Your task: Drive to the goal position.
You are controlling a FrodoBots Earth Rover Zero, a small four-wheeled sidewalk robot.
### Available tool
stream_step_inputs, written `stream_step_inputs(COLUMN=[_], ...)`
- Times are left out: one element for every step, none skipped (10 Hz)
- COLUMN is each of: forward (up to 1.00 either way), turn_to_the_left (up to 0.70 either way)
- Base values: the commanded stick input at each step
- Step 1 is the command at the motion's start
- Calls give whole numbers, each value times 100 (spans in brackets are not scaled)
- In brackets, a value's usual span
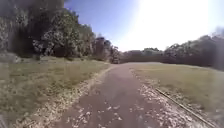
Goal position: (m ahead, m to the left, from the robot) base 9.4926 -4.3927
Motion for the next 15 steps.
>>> stream_step_inputs(forward=[50,50,50,50,50,50,50,50,50,50,50,50,50,50,50], turn_to_the_left=[0,0,0,0,0,0,0,0,0,0,0,0,0,0,0])
